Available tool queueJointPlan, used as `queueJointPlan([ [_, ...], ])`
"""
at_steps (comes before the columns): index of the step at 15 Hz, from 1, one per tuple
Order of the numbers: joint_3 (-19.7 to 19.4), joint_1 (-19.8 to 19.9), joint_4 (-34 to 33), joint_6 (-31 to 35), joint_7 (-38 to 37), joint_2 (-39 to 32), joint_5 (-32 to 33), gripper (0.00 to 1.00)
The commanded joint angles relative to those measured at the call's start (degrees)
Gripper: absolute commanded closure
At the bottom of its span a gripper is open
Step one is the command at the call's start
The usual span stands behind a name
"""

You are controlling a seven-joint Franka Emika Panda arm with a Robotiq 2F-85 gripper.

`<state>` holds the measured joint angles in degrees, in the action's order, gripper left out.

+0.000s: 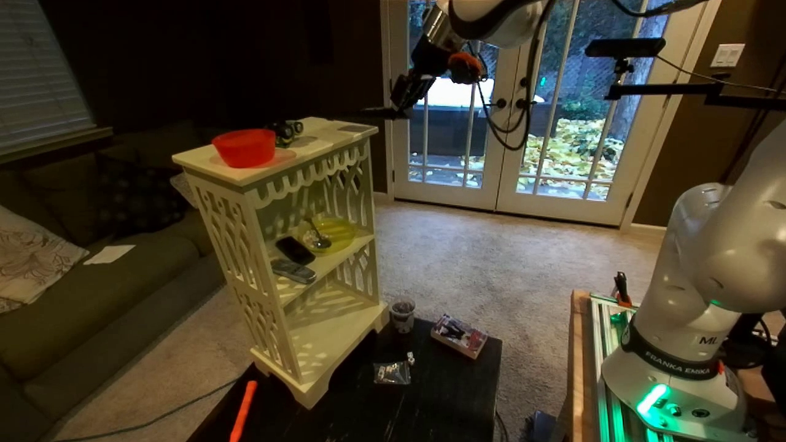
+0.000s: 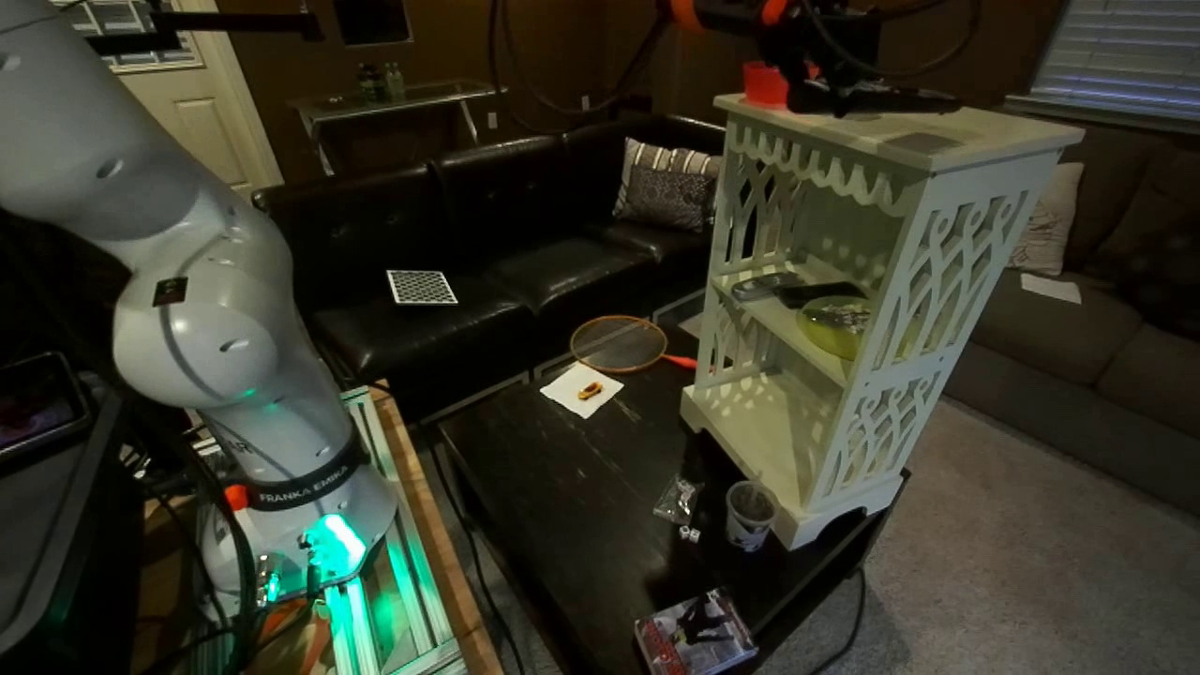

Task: Put the remote control on the top shelf.

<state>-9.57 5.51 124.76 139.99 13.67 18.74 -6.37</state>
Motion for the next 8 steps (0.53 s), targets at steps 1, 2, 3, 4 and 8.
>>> queueJointPlan([
  [1, -3.4, -3.1, 10.4, -0.3, 12.2, 11.4, -1.6, 0.69],
  [2, -4.5, -4.0, 12.3, 0.1, 15.2, 13.4, -1.7, 0.69],
  [3, -5.8, -5.2, 14.0, 0.4, 18.3, 15.4, -1.8, 0.69],
  [4, -7.1, -6.5, 15.5, 0.5, 21.1, 17.1, -1.9, 0.69],
  [8, -12.3, -11.0, 18.5, -1.6, 31.8, 21.1, -2.2, 0.69],
])
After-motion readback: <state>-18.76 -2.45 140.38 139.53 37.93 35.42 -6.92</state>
